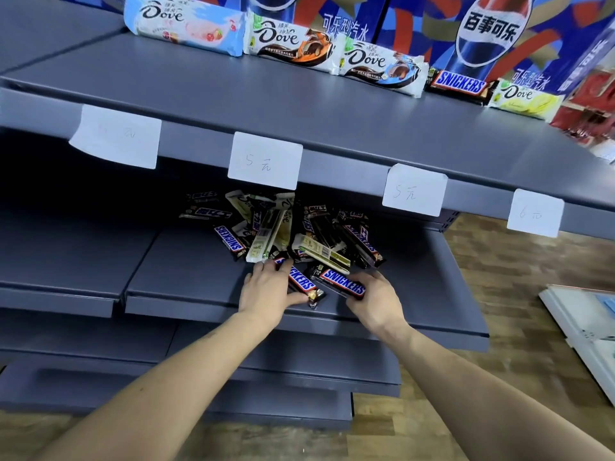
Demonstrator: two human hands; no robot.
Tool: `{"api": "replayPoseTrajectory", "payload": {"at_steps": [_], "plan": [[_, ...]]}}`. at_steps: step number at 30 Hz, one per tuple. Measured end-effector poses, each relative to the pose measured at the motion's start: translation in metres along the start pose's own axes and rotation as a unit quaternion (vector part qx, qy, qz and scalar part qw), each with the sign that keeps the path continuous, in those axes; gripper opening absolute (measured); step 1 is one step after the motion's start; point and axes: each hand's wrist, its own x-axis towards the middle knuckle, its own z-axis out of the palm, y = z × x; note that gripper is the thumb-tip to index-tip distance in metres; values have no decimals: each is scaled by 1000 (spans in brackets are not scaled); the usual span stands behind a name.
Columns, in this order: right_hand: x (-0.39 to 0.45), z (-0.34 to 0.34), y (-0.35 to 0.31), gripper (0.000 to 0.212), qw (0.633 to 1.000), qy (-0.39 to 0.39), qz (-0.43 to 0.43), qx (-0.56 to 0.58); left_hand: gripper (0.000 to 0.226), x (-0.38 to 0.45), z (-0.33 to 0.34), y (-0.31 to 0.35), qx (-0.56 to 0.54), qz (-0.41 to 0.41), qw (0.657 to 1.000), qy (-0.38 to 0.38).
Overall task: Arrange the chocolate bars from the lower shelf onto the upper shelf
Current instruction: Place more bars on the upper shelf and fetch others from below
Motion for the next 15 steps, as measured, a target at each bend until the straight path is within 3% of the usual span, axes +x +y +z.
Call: {"api": "replayPoseTrajectory", "payload": {"at_steps": [3, 11, 15], "plan": [[2, 3, 5, 46, 1000, -2, -2, -10, 56, 1, 0, -5, 25, 32, 999, 24], [-1, 1, 10, 38, 999, 19, -19, -40, 42, 4, -5, -7, 93, 73, 990, 81], [-8, -6, 12, 38, 995, 58, -22, -78, 36, -5, -2, -5, 38, 100, 990, 92]]}}
